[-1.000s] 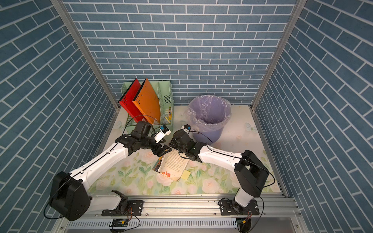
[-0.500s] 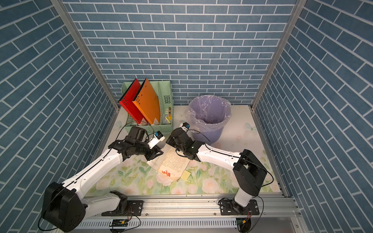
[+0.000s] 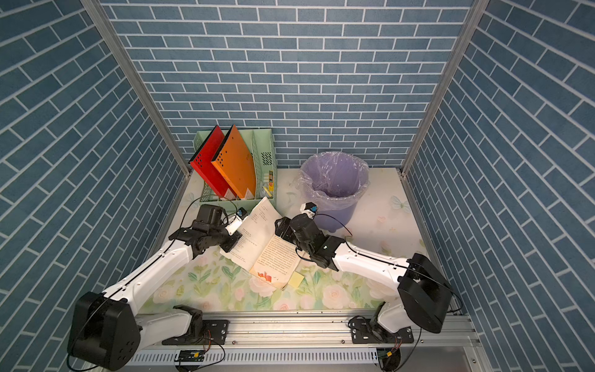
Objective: Peel off the used sticky note
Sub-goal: Open the book at the center of the board.
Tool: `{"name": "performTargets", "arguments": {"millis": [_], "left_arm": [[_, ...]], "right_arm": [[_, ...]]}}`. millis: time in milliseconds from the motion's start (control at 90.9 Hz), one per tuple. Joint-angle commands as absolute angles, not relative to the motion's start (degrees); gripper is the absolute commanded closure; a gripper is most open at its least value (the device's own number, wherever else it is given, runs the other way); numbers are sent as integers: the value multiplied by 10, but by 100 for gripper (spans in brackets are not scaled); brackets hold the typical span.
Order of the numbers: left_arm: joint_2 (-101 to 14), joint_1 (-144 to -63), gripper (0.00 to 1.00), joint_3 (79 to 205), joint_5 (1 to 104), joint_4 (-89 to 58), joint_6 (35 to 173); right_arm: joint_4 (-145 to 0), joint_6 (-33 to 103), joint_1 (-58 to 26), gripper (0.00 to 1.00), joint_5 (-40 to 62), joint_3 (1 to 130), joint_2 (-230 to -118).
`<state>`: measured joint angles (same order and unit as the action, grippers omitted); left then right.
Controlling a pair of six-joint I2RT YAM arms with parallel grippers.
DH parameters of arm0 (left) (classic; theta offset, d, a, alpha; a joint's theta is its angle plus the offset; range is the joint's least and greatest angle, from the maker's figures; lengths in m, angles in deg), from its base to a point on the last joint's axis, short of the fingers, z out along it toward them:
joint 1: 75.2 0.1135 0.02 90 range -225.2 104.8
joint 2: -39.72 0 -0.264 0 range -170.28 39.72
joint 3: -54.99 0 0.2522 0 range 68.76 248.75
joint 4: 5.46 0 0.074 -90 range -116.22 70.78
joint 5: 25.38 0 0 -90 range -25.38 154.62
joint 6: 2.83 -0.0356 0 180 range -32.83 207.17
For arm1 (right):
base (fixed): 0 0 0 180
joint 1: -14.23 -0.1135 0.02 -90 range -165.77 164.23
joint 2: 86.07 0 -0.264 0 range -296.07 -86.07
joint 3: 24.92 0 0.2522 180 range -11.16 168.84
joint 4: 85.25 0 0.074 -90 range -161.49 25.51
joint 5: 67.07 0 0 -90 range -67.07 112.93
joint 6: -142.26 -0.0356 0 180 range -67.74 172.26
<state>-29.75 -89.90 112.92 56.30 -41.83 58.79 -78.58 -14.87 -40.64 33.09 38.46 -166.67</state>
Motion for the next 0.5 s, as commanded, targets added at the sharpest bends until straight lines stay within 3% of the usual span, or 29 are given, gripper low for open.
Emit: {"name": "performTargets", "arguments": {"millis": [0,143,363,484], "left_arm": [[-308,-888,40,1102,688,-318,548],[-319,-912,33,1134,733,-270,557],[-374,-1034,34,1253,502,-482,591],[-446,-1101,38,1237,535,-447,606]], "right_arm": [[-803,-139,-376,16,327,335,-1637],[-852,-137,-326,15,263,282,-1647],[-918,-136,-289,16,211,247,-1690],[-941,-136,-282,17,198,242,-1712]]}}
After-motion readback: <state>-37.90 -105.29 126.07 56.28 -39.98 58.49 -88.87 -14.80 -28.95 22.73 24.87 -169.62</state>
